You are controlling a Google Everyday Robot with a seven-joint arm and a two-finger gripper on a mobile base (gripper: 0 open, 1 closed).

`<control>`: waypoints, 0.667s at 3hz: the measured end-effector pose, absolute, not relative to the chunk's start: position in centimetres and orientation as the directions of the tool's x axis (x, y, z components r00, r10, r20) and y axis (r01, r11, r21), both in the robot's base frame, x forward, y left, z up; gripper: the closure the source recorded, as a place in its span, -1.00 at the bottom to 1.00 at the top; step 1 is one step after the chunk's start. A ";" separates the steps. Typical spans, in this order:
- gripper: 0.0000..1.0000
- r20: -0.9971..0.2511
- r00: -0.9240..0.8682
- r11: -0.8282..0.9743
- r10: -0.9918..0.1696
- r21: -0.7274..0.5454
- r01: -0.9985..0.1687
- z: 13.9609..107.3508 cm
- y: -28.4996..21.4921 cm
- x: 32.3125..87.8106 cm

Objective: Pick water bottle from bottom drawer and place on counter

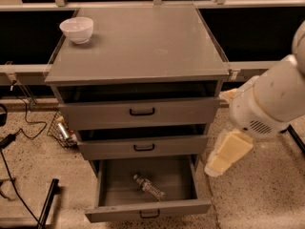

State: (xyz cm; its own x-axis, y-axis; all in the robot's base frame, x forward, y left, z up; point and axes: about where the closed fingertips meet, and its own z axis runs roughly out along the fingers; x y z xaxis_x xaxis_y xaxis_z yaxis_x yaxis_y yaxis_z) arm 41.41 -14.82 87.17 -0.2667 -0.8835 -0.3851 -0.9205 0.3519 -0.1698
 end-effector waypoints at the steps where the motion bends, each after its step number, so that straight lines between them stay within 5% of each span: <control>1: -1.00 -0.425 -0.261 0.363 -0.867 -0.181 -0.914 82.8 -12.7 42.2; 2: -1.00 -0.437 -0.255 0.373 -0.862 -0.207 -0.905 82.8 -12.5 42.8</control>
Offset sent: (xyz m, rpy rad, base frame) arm 0.0063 0.0188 -0.0385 0.0323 -0.0241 -0.0054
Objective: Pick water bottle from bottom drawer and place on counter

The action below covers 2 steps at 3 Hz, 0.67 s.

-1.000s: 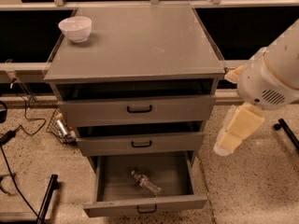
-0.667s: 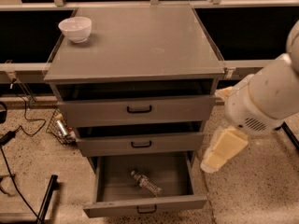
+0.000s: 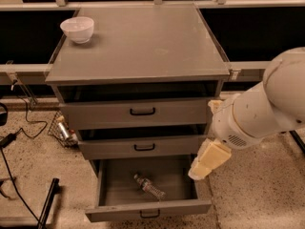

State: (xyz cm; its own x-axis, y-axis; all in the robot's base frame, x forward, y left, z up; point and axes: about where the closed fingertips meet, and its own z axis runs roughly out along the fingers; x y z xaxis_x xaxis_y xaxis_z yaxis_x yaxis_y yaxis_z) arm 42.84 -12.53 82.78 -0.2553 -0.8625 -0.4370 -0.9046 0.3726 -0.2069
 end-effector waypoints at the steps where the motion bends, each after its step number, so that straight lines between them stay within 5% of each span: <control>1: -1.00 -0.434 -0.256 0.371 -0.864 -0.203 -0.906 82.8 -12.6 42.7; 2: -1.00 -0.432 -0.256 0.363 -0.865 -0.188 -0.913 81.8 -12.1 42.7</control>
Offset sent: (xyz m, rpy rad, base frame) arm -0.0018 0.0085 -0.0238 0.0047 0.0442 0.0178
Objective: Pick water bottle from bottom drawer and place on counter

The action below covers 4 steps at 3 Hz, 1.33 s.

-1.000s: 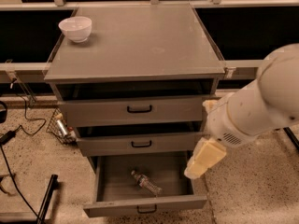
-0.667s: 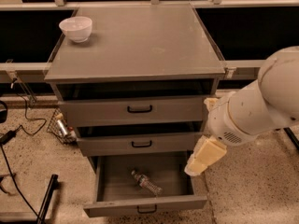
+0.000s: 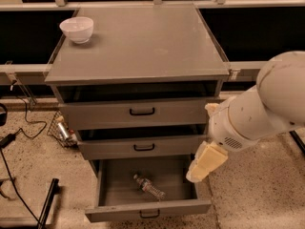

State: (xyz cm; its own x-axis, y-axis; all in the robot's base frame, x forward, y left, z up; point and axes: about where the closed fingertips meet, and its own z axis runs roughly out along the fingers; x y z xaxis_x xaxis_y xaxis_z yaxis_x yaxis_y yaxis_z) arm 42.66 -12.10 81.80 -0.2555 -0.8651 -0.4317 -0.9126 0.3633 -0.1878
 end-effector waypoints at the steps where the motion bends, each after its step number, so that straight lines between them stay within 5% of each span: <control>1: -1.00 -0.434 -0.263 0.360 -0.862 -0.158 -0.920 79.0 -10.9 42.9; 4: -1.00 -0.476 -0.292 0.387 -0.830 -0.114 -0.915 64.3 -5.9 43.7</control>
Offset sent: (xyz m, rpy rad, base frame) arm 0.0155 0.0373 -0.1156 0.0367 0.0847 -0.0123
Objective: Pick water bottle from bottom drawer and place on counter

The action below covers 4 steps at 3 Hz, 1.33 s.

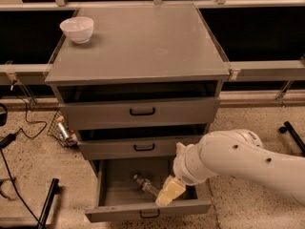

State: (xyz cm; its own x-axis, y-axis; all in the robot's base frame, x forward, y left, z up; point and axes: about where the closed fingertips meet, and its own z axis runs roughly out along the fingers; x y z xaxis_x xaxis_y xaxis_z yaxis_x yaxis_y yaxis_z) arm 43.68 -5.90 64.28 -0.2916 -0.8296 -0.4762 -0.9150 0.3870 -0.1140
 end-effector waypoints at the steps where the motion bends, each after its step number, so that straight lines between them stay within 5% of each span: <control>1: -1.00 -0.476 -0.290 0.385 -0.830 -0.113 -0.916 64.2 -5.9 43.7; 4: -1.00 -0.492 -0.326 0.403 -0.807 -0.057 -0.913 52.1 -2.9 48.0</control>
Offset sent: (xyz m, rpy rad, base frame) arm 0.0245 0.0179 -0.0544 0.0672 0.0525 0.0008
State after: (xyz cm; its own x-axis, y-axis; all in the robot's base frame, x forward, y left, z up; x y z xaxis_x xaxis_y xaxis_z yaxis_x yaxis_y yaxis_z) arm 48.04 -2.89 52.05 -0.3257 -0.8074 -0.4920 -0.9132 0.4034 -0.0573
